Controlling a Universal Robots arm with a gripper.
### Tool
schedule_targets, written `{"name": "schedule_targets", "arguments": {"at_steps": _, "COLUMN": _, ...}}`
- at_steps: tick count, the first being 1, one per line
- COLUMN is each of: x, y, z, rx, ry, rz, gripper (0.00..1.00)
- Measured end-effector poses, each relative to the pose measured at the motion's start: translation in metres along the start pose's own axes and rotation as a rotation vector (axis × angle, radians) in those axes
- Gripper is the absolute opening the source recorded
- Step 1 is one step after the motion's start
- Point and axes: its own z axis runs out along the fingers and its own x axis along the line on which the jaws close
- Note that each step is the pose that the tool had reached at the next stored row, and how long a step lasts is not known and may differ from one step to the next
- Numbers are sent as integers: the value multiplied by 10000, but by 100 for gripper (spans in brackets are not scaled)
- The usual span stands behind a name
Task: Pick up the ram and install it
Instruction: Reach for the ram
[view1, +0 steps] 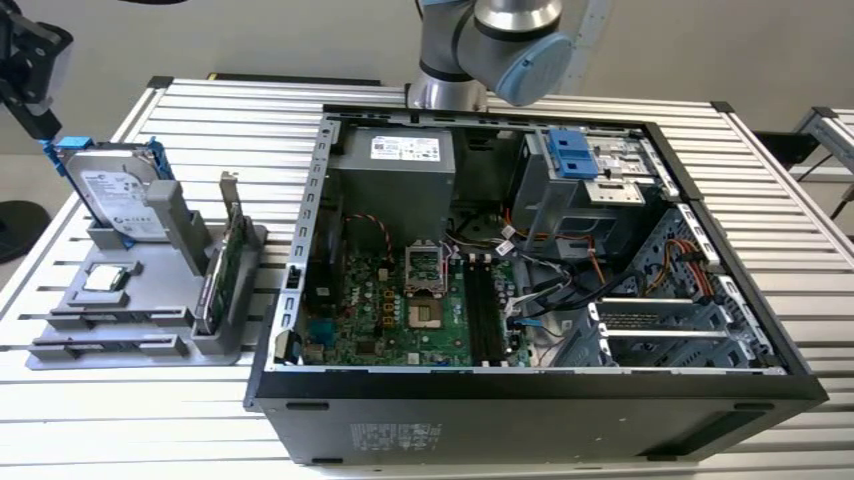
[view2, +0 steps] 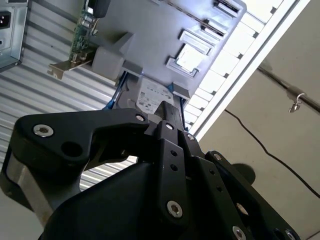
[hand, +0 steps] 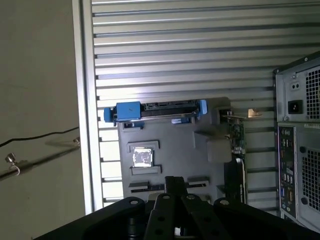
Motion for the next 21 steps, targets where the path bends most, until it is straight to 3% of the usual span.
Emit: {"name": "schedule_targets", "arguments": {"at_steps": 21, "x": -4, "y": -52, "z": -3, "rx": 1, "ry": 1, "rz": 0, "gripper": 0}}
